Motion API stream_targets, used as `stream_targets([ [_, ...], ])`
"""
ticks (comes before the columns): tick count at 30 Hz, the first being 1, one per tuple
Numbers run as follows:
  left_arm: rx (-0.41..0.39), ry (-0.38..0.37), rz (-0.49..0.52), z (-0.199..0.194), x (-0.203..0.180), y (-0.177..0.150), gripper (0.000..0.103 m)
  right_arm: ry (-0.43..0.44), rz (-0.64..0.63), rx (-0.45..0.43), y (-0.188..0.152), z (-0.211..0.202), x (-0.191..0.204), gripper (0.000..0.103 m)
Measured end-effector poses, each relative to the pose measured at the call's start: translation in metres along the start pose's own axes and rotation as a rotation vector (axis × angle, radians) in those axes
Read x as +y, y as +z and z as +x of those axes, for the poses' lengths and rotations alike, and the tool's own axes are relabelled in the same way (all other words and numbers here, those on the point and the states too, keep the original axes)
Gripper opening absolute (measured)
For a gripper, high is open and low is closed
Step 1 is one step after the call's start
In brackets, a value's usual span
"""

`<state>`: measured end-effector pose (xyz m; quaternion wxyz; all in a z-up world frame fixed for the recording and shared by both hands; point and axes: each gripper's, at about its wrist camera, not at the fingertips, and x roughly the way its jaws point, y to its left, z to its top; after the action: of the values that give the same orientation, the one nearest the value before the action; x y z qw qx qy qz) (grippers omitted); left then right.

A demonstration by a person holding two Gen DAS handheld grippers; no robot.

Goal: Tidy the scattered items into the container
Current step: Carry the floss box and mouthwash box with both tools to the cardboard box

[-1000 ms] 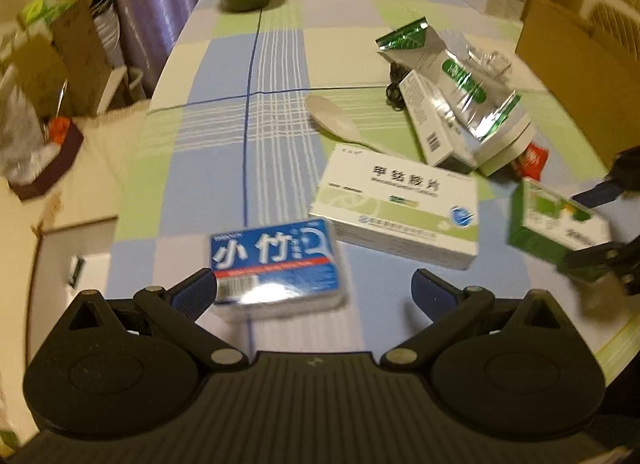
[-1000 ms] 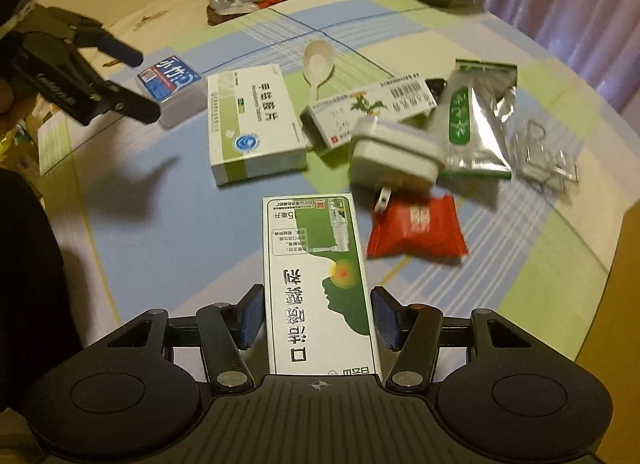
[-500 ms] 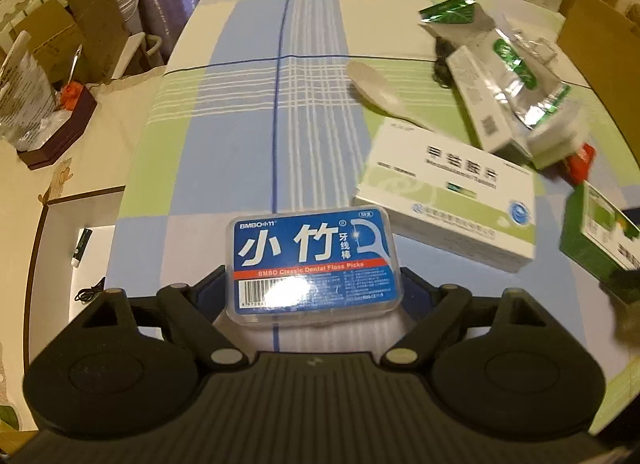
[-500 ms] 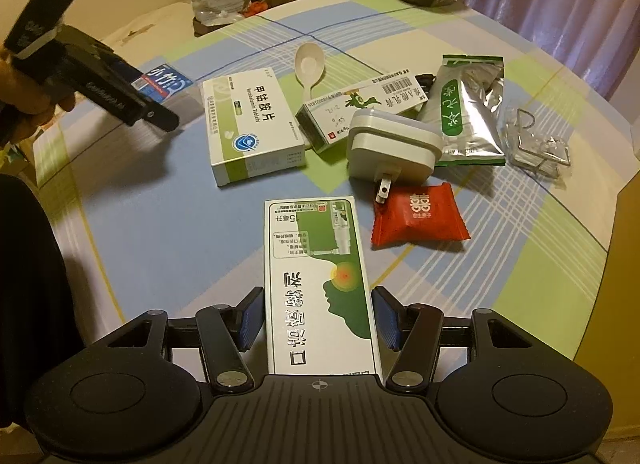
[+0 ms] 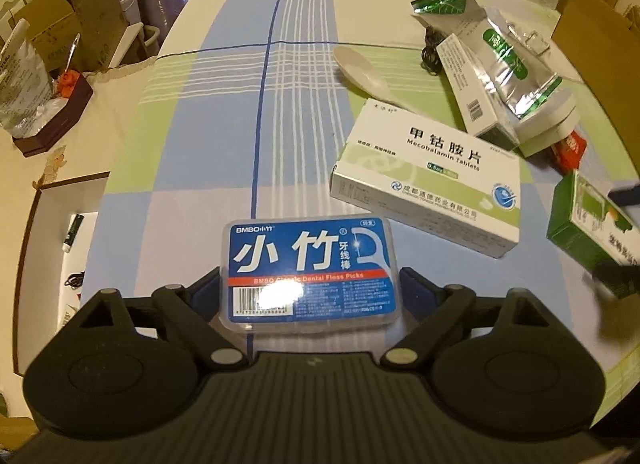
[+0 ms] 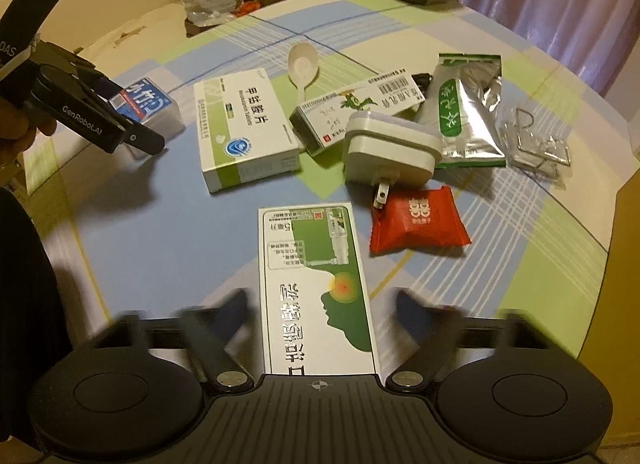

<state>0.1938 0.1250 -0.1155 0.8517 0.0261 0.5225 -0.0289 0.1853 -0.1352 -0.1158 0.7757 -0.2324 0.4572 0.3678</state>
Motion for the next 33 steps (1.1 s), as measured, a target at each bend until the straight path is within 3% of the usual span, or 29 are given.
stream_targets([
  [14, -0.056, 0.033, -0.005, -0.044, -0.010, -0.012, 0.083, -0.038, 0.138, -0.055, -0.011, -0.041, -0.001, 0.058],
  [33, -0.140, -0.018, 0.035, -0.107, -0.051, -0.012, 0.083, -0.131, 0.246, -0.182, -0.035, -0.120, -0.005, 0.058],
])
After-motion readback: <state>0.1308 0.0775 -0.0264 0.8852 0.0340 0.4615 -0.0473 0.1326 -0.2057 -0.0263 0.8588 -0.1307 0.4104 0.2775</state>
